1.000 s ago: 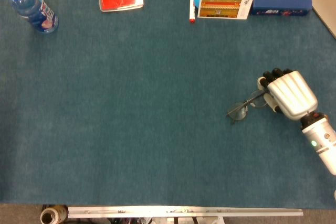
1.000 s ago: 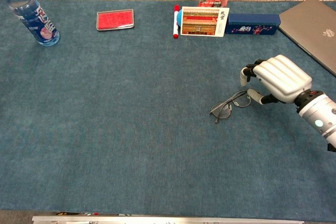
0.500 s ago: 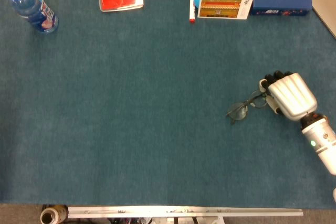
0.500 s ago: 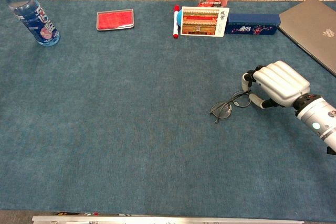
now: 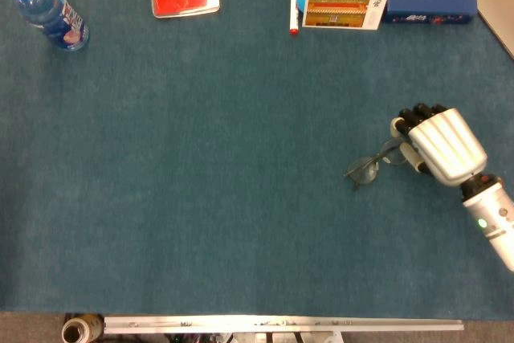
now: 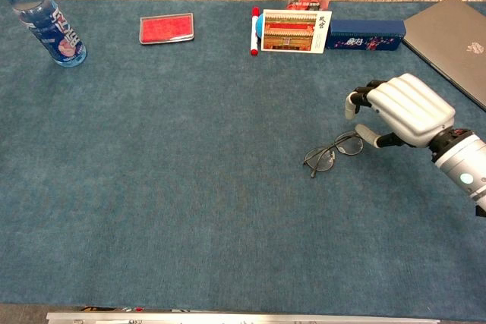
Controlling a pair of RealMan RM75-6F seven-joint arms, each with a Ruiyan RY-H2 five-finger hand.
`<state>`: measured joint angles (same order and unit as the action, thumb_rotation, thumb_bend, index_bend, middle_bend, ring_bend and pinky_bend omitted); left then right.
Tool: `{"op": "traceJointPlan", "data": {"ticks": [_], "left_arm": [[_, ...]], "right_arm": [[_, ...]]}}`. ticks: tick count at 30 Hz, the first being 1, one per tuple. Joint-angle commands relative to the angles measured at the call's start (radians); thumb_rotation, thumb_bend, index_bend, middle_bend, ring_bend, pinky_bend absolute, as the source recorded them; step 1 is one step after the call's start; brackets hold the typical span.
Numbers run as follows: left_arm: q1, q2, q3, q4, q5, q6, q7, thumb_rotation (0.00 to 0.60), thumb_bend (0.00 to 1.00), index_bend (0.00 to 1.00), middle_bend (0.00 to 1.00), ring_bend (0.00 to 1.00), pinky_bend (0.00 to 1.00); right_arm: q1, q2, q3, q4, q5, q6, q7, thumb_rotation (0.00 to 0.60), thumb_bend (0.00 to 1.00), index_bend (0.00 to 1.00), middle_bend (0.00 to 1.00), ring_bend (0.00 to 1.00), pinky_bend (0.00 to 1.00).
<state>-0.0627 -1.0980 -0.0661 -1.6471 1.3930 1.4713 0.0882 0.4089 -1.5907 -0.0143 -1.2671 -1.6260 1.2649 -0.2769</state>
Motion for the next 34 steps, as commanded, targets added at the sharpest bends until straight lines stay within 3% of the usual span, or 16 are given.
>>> {"op": "traceJointPlan", "data": {"ticks": [1,14,21,27,34], "left_arm": [[0.000,-0.001,0.000,0.000,0.001,0.000,0.003,0.600,0.24,0.56,0.57,0.44,0.53],[-0.005,-0.006,0.002,-0.001,0.008,-0.004,0.006,0.600,0.24,0.56,0.57,0.44,0.53],[-0.021,-0.019,0.004,0.008,0.014,-0.026,0.012,0.600,0.24,0.56,0.57,0.44,0.53],[-0.033,-0.029,0.002,0.021,0.012,-0.043,0.011,0.600,0.24,0.56,0.57,0.44,0.53],[-0.039,-0.030,0.003,0.020,0.005,-0.054,0.015,0.600,0.24,0.56,0.57,0.44,0.53]], "right_arm": [[-0.010,0.071,0.010,-0.103,-0.035,0.062,-0.043,0.600,0.36,0.49,0.49,0.40,0.59],[-0.136,0.299,0.010,-0.335,-0.061,0.264,-0.131,0.600,0.35,0.49,0.49,0.39,0.57],[-0.245,0.398,0.019,-0.432,0.049,0.339,-0.199,0.600,0.35,0.49,0.49,0.37,0.56],[-0.331,0.426,0.042,-0.420,0.128,0.422,-0.169,0.600,0.35,0.49,0.49,0.37,0.55],[-0.374,0.440,0.062,-0.394,0.166,0.444,-0.108,0.600,0.35,0.49,0.49,0.36,0.54]]}}
